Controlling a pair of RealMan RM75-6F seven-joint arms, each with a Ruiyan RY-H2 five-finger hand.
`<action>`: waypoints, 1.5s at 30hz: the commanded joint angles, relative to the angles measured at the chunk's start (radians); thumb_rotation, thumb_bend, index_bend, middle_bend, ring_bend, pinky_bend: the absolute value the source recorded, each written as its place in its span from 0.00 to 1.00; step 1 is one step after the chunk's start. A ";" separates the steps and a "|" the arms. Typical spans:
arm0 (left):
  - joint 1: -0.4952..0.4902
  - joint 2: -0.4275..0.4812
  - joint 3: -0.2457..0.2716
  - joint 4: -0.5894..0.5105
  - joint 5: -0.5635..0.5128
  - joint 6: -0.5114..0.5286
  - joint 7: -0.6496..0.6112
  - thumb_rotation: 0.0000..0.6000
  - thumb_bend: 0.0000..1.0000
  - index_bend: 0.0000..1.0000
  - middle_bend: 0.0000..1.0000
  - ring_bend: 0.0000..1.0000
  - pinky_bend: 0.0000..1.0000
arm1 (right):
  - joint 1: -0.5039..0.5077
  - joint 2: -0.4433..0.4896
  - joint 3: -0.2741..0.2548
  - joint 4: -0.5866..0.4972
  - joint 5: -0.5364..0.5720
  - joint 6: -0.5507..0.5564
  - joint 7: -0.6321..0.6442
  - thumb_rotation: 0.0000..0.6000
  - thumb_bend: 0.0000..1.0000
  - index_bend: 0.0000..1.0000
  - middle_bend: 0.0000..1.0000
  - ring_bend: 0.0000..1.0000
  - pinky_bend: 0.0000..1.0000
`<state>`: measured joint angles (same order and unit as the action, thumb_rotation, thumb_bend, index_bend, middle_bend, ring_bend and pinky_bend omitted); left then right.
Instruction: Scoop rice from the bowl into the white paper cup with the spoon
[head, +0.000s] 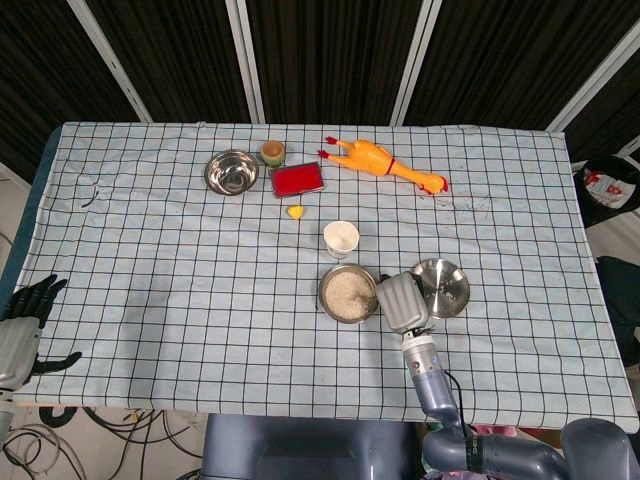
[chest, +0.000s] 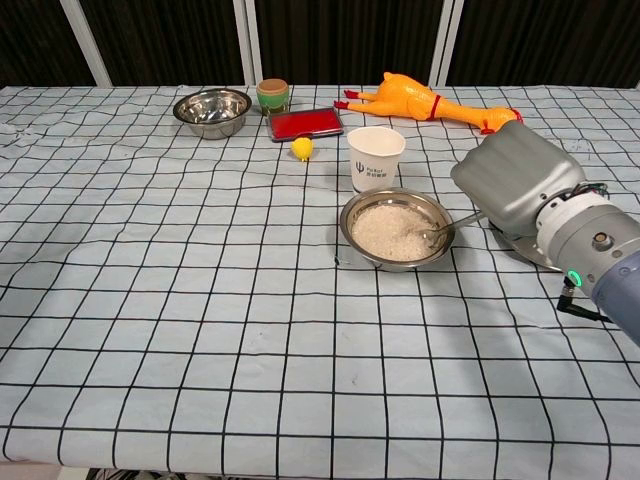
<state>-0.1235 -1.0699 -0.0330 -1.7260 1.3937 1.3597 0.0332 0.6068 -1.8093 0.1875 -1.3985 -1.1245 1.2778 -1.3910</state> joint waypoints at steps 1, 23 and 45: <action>0.000 0.000 0.000 0.000 0.000 0.000 0.000 1.00 0.02 0.00 0.00 0.00 0.00 | 0.002 0.012 0.005 -0.019 0.011 0.005 -0.016 1.00 0.53 0.76 1.00 1.00 1.00; -0.001 0.001 0.001 -0.002 -0.003 -0.003 -0.002 1.00 0.02 0.00 0.00 0.00 0.00 | 0.009 0.011 0.072 -0.126 0.167 0.057 -0.026 1.00 0.53 0.77 1.00 1.00 1.00; 0.000 0.000 0.000 -0.001 -0.003 0.000 0.002 1.00 0.01 0.00 0.00 0.00 0.00 | 0.036 0.018 0.100 -0.212 0.273 0.116 0.003 1.00 0.53 0.77 1.00 1.00 1.00</action>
<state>-0.1239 -1.0703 -0.0325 -1.7275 1.3903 1.3601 0.0351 0.6410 -1.7919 0.2851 -1.6064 -0.8560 1.3898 -1.3897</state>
